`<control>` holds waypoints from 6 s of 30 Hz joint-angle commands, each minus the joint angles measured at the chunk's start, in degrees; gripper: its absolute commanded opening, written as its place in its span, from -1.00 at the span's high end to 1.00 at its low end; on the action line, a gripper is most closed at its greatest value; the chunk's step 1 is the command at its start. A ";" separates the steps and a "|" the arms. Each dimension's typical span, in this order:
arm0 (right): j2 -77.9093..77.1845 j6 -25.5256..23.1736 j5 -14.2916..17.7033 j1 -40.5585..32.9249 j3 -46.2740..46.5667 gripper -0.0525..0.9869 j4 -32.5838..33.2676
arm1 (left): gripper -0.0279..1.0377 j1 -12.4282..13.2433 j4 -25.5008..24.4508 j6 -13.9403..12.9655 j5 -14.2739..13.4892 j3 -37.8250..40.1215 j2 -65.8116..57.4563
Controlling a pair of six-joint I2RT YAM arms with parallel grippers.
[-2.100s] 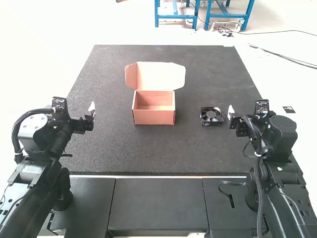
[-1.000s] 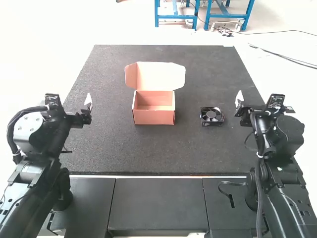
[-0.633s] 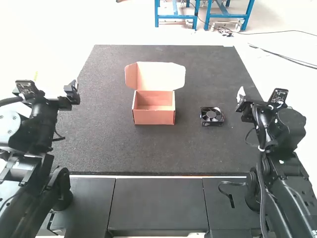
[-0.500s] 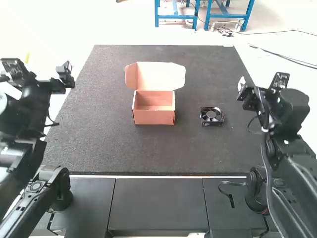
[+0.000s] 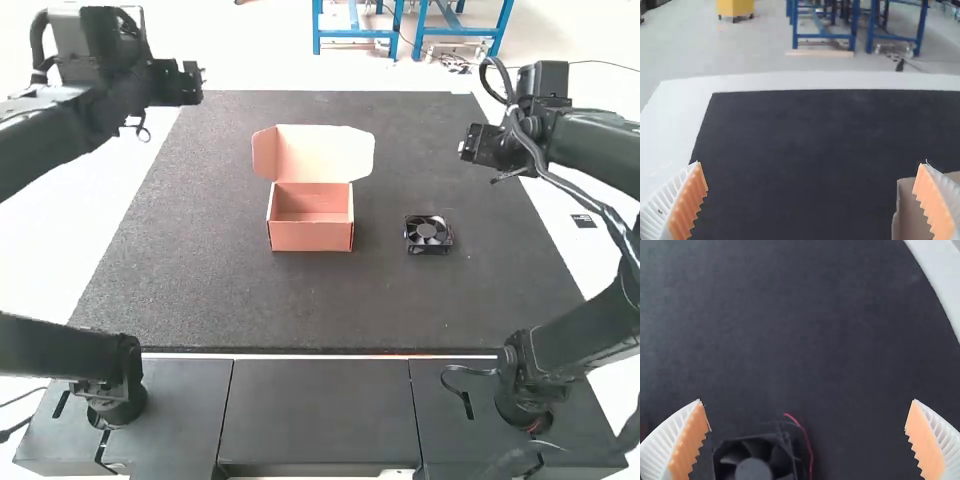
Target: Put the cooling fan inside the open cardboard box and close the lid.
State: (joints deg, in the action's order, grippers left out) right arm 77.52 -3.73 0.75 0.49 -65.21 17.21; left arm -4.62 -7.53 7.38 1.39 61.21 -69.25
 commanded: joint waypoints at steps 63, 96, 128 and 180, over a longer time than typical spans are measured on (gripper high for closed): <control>22.15 11.99 -7.52 -0.32 11.77 0.93 -12.99 | -0.87 2.95 -14.36 -1.84 13.03 7.61 -5.89; 9.06 17.79 -34.94 -18.86 -12.31 0.94 33.32 | -0.87 2.51 -13.04 -1.40 13.20 -1.88 0.79; 26.99 -4.45 -16.75 -30.11 -18.99 0.94 -1.92 | -0.87 4.18 -8.73 -1.40 13.20 -5.40 2.28; 34.37 -2.51 -12.09 -30.11 -18.02 0.90 -8.77 | -0.87 4.18 -7.32 -2.28 13.55 -9.35 2.11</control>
State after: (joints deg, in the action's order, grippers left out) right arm 111.18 -6.39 -11.90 -30.09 -82.43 9.08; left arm -0.75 -15.25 5.82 14.00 52.60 -67.92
